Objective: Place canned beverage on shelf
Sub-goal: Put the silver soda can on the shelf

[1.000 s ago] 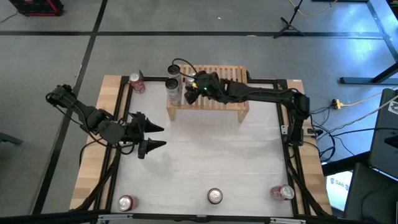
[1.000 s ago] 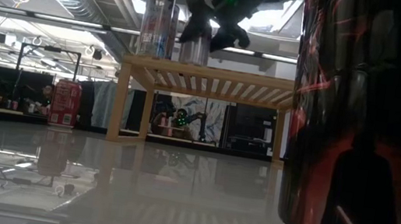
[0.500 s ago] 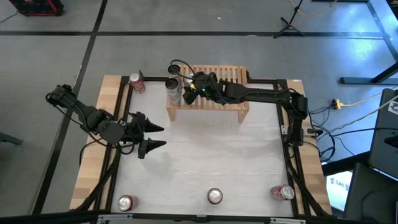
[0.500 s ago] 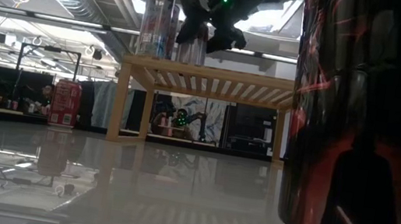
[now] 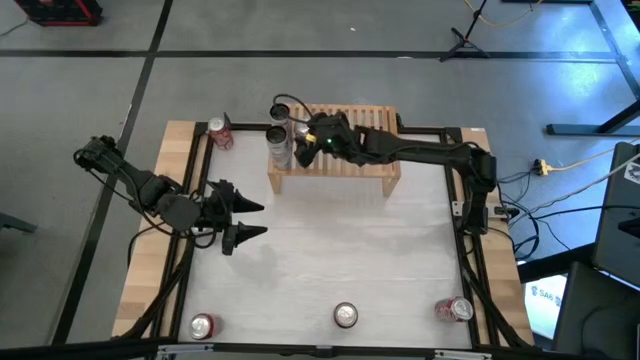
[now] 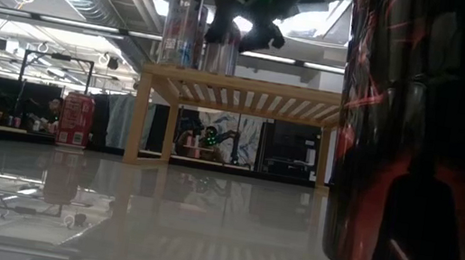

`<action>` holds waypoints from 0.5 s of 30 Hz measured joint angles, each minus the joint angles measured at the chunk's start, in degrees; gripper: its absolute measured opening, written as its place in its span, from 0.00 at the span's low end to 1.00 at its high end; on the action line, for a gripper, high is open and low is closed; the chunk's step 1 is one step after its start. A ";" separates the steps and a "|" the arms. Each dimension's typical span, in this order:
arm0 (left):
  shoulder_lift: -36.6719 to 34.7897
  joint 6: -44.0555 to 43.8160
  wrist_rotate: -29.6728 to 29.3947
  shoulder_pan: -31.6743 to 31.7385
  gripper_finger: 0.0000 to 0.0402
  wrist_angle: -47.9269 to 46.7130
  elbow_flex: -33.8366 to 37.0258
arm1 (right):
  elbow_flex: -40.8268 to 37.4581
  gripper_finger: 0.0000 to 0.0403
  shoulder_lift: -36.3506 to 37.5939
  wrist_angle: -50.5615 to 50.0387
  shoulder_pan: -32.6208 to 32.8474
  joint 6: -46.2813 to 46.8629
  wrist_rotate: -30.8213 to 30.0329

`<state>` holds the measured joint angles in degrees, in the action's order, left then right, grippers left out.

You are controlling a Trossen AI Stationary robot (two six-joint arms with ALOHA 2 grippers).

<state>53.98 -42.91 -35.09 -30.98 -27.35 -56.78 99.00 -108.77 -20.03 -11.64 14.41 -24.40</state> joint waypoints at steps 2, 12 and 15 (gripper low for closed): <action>0.00 0.02 0.04 0.00 0.82 -0.12 -0.01 | 1.70 0.85 0.33 -0.79 0.00 -1.05 -0.05; 0.00 3.65 0.01 0.00 0.82 -0.07 0.00 | 17.65 0.85 0.45 -13.98 0.02 -6.93 -0.55; 0.02 5.02 -0.09 0.28 0.82 -0.96 -0.61 | 23.36 0.85 0.42 -19.32 0.88 -7.48 -0.13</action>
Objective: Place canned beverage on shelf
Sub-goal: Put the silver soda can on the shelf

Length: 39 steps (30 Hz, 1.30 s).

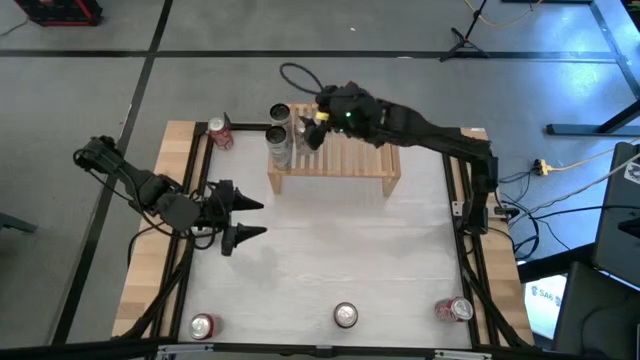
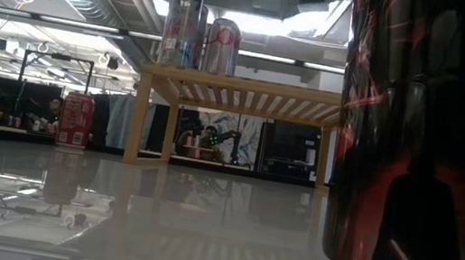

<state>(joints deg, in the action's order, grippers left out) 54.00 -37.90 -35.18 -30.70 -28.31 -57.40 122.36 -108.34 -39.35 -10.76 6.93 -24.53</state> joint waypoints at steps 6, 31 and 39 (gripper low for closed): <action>0.05 0.82 2.29 1.18 0.82 -10.56 -6.86 | 9.85 0.85 0.73 -14.63 4.56 0.10 4.79; 2.05 -37.96 26.22 1.18 0.82 -61.66 -13.21 | -1.85 0.85 5.98 -21.99 30.08 9.27 5.02; 1.16 -45.88 31.63 4.51 0.82 -61.74 0.41 | -8.25 0.85 6.70 -18.62 29.85 10.81 3.64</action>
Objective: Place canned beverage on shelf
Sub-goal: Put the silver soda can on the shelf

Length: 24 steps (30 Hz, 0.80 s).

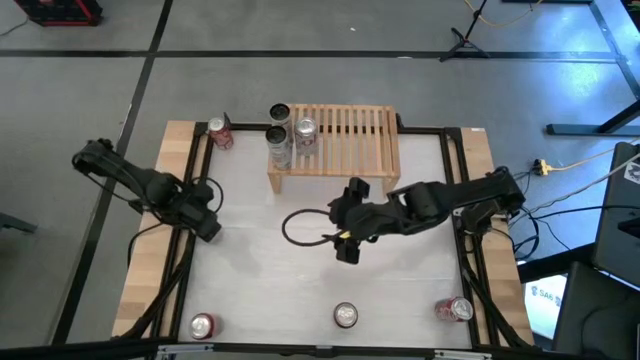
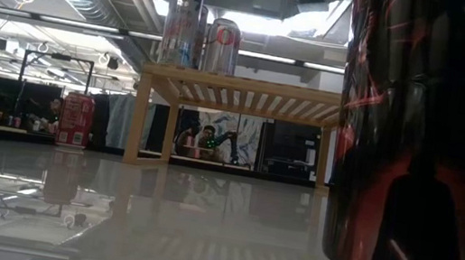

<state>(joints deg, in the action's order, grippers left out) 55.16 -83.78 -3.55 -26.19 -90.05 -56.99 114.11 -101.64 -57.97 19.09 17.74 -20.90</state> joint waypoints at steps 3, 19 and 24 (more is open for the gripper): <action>0.02 0.12 -0.07 1.32 0.82 0.30 1.71 | -2.32 0.85 -0.05 1.61 0.02 0.21 -0.02; 0.37 -1.60 -1.92 2.45 0.82 0.80 2.55 | -6.02 0.85 -0.09 1.98 0.02 2.36 1.04; 0.40 -1.46 0.53 2.45 0.82 1.63 6.66 | -6.02 0.85 -0.09 1.96 0.02 1.97 1.04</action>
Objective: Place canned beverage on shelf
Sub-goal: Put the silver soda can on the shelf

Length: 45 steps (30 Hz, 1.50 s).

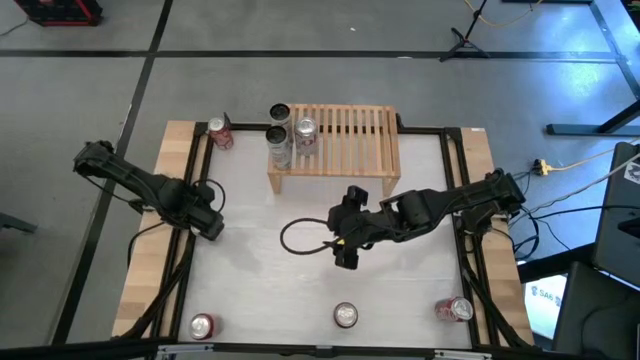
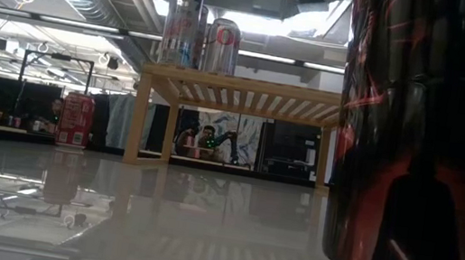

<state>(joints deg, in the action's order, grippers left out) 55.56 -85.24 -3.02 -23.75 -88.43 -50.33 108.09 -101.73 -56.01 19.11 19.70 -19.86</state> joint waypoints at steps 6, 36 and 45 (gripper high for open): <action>-0.06 -0.04 0.19 0.00 0.82 3.15 1.43 | 0.00 0.85 0.00 -0.17 0.04 -0.02 0.63; 2.99 36.44 8.41 -0.07 0.68 25.24 3.91 | -0.30 0.85 0.00 -4.19 5.88 4.24 -0.89; 19.42 57.81 0.95 0.40 0.68 24.76 -15.02 | -13.55 0.85 6.04 1.09 14.49 17.11 -4.19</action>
<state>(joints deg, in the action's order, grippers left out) 74.98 -27.43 -2.06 -23.35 -63.67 -65.35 94.54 -95.69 -54.92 33.61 36.82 -24.05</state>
